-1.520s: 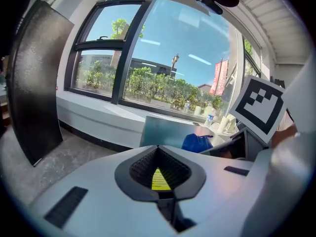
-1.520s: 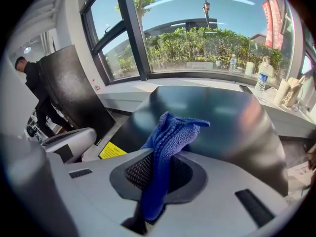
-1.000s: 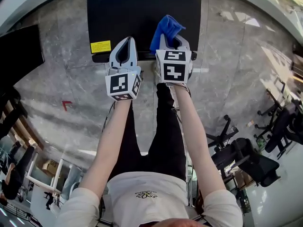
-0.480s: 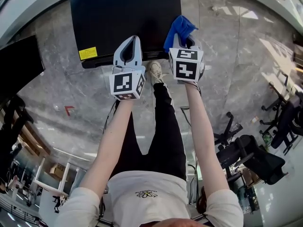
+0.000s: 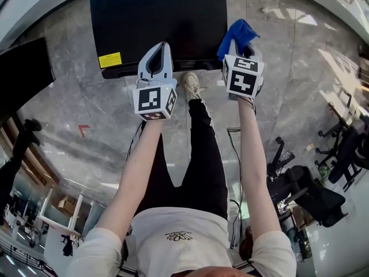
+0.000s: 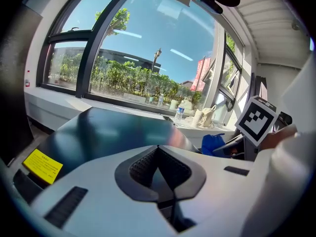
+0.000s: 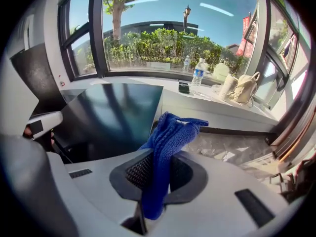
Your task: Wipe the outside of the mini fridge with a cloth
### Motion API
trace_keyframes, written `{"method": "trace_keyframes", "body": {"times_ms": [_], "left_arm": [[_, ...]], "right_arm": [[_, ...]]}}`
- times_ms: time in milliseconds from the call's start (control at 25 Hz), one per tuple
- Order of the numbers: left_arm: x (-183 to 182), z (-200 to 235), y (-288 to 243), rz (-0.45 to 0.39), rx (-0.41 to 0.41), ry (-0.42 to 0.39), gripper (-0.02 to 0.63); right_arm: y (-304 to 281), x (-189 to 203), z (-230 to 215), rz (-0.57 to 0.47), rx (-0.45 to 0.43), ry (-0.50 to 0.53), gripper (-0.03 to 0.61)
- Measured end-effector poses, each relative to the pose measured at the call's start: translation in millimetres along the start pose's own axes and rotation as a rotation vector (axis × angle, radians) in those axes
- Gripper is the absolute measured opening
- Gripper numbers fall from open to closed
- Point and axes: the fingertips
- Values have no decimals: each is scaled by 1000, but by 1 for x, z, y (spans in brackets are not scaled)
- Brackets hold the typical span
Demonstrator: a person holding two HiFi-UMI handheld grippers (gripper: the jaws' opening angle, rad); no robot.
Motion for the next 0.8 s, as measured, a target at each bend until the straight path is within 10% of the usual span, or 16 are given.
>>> {"method": "trace_keyframes", "body": {"times_ms": [320,800], "left_arm": [[-16,33,28,-24,-30,10,5],[-28,158,115,-80,-181,41,5]], "right_arm": [[37,-29,21,-71,3,6,61],[67,-65,290,-136,-413,81,61]]}}
Point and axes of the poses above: the fingertips, and each gripper's own axes: y backward along the fingers, z to its left, x out of its underside, and after that the axes turned 3 degrees about -z, right-handed
